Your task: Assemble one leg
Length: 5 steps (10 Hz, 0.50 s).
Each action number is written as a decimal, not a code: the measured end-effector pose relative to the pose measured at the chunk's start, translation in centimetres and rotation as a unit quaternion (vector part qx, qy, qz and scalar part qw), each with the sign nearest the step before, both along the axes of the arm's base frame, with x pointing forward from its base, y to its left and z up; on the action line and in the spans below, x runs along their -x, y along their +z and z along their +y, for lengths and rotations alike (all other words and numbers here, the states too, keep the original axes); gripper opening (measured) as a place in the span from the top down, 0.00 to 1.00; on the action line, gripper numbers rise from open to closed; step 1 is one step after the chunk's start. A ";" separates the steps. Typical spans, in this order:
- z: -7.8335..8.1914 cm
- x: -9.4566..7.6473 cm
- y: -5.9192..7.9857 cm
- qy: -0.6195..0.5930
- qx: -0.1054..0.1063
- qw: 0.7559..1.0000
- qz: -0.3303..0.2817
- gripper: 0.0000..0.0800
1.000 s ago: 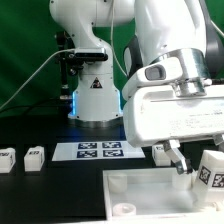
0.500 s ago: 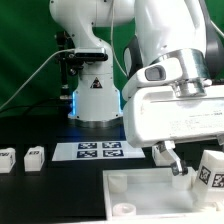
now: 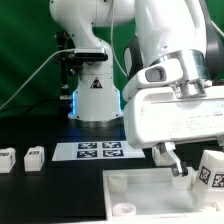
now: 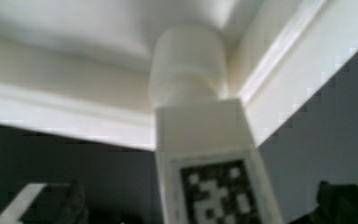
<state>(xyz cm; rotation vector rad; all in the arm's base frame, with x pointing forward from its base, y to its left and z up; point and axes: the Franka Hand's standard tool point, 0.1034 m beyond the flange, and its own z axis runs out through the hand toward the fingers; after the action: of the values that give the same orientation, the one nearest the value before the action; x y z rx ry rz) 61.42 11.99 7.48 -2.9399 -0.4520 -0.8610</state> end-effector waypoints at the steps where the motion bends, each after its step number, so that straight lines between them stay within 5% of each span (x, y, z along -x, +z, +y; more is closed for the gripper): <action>1: 0.3 0.1 0.7 -0.003 -0.002 1.000 0.008 0.19; 5: 2.1 0.7 1.6 -0.006 0.007 0.979 0.205 0.19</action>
Offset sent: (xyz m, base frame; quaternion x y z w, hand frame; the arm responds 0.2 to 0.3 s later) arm 0.0128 -0.0059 0.0078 -0.0184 -0.2196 0.0127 0.9753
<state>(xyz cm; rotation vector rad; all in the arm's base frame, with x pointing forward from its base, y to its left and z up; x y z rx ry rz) 60.77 14.06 9.05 -3.0184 -0.4101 -0.2334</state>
